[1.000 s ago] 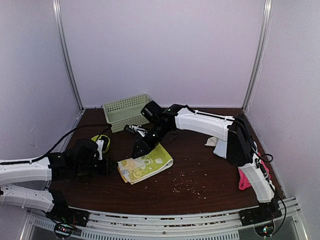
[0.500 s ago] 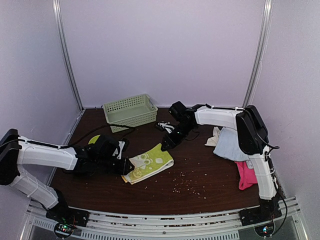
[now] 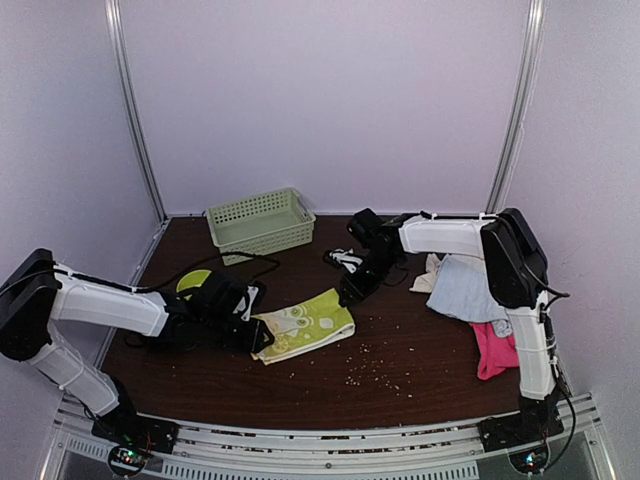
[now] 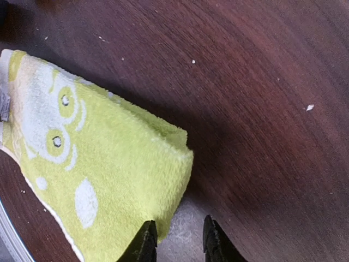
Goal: Roll the towels
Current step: Smooth out the towel at the center of the board.
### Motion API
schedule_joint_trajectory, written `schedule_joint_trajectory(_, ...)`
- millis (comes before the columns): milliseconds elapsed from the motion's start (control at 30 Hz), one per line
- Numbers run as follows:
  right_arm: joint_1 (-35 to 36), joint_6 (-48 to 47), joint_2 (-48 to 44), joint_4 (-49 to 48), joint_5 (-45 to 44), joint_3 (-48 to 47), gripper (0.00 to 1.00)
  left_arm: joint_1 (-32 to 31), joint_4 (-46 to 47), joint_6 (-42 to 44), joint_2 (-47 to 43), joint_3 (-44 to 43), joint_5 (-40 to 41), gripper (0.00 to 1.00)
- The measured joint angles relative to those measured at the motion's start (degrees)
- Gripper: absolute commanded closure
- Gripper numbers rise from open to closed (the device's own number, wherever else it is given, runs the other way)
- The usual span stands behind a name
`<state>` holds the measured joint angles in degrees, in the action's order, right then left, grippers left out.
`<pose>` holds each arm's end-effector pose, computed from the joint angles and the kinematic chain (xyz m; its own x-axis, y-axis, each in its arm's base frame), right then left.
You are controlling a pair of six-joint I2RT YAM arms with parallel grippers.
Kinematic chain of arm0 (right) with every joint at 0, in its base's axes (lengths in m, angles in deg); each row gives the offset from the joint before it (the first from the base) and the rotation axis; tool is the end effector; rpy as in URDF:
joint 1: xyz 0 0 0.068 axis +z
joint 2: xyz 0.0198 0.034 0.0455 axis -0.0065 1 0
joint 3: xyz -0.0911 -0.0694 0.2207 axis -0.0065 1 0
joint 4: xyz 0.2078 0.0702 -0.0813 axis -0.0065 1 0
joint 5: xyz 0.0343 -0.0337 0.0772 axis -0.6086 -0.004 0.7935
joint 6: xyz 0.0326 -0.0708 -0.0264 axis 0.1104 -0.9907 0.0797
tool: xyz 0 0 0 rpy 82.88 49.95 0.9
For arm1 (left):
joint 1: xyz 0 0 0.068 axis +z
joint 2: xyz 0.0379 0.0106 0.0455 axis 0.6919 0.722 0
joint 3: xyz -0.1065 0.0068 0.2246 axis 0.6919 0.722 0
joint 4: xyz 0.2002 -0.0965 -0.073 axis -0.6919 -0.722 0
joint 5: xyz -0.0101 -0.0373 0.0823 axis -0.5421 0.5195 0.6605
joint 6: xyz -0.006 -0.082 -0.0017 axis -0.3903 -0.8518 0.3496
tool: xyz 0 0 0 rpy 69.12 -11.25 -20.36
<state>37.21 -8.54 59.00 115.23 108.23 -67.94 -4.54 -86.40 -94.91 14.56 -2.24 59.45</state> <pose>0.3222 0.2873 0.1285 -0.6650 -0.6296 -0.4017 -0.7468 0.5555 0.3655 0.1848 -0.2128 0.1234 -0.8742 0.0558 -0.4824 0.2894 0.8575 -0.4253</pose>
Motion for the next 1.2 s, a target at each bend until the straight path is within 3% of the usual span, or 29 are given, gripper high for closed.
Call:
schedule_joint_trajectory(200, -0.39, 0.44, -4.61, -0.09, 2.75, 0.13, 0.51, 0.00, -0.55, 1.11, 0.74, -1.90, 0.50, 0.67)
schedule_joint_trajectory(600, -0.26, 1.90, -4.39, 1.84, 5.97, 3.65, 0.49, 0.00, -1.68, 1.55, 2.05, -3.41, -0.04, 0.66)
schedule_joint_trajectory(667, -0.26, 2.34, -4.13, 1.84, 6.75, 3.65, 0.57, 0.00, -1.73, 1.55, 2.71, -4.02, -0.20, 0.66)
schedule_joint_trajectory(833, -0.28, 2.67, -2.89, 1.81, 9.84, 3.65, 1.00, 0.00, -1.79, 1.57, 5.14, -5.68, -0.90, 0.64)
schedule_joint_trajectory(1000, -0.94, 3.67, -4.63, -0.09, 13.03, 7.72, 1.00, 0.00, -3.50, 1.64, 6.21, -6.78, -0.90, 0.64)
schedule_joint_trajectory(1200, -5.73, 5.53, -14.86, -3.39, 13.62, 20.31, 1.00, 0.00, -4.44, 2.16, 6.60, -8.94, -0.85, 0.64)
